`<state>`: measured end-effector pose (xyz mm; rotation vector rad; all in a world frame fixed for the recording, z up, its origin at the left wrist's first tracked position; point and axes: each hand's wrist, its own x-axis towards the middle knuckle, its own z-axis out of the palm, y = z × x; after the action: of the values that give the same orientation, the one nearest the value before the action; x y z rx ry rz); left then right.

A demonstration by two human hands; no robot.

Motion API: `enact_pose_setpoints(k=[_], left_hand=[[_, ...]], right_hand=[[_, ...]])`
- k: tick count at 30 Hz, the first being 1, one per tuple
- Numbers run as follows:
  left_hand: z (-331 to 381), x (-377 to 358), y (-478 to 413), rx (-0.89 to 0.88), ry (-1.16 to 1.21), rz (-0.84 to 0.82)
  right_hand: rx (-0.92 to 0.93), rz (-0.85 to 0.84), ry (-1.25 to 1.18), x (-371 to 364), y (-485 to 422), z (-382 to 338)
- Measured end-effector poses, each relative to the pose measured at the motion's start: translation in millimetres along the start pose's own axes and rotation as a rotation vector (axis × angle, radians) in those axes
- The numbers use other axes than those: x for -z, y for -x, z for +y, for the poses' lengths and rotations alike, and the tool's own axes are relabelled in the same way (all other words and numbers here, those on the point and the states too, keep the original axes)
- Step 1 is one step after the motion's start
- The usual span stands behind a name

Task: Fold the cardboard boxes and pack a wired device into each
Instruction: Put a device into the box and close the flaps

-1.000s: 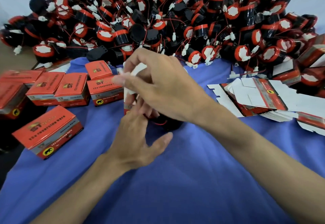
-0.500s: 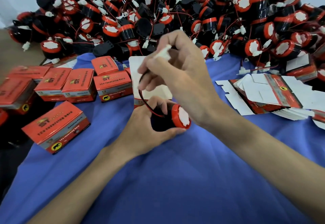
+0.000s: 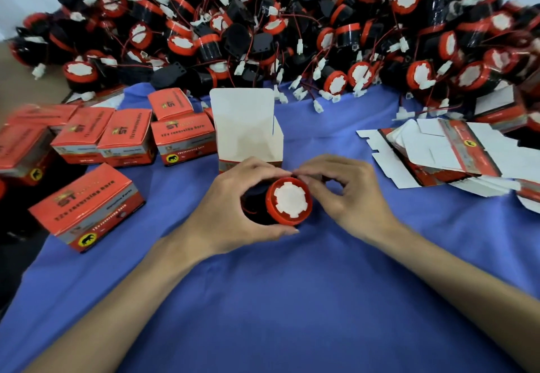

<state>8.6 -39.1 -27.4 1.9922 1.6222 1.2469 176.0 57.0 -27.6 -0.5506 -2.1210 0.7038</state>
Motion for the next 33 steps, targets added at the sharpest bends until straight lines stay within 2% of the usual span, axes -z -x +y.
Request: enact_pose_setpoints(k=[4,10,15,19,24,27,29,31,33], left_hand=[[0,-3,-3,-0.040,-0.085,0.010],[2,-5,0,0.030,-0.088,0.022],[1,-4,0,0.060,-0.099,0.018],[2,-6,1,0.039,-0.156,0.055],[3,-12,4,-0.024,-0.258,0.126],[7,-17,5,-0.113,-0.326,0.154],[8,-18,6,-0.102,-0.309,0.161],[12,-17,7,-0.054,-0.277,0.196],[12,-14,6,-0.084,-0.267,0.270]], right_hand=[[0.012,-0.064,-0.012,7,2,-3],[0.168,-0.132,0.246,7,10,-5],[0.216,-0.224,0.277,7,10,-6],[0.244,-0.171,0.289,4,12,-9],[0.173,-0.273,0.414,8,10,-25],[0.019,-0.401,0.560,10,2,-37],[-0.075,-0.504,0.586,11,-7,-39],[-0.077,-0.541,0.570,11,-16,-44],[-0.059,-0.559,0.560,13,-25,-51]])
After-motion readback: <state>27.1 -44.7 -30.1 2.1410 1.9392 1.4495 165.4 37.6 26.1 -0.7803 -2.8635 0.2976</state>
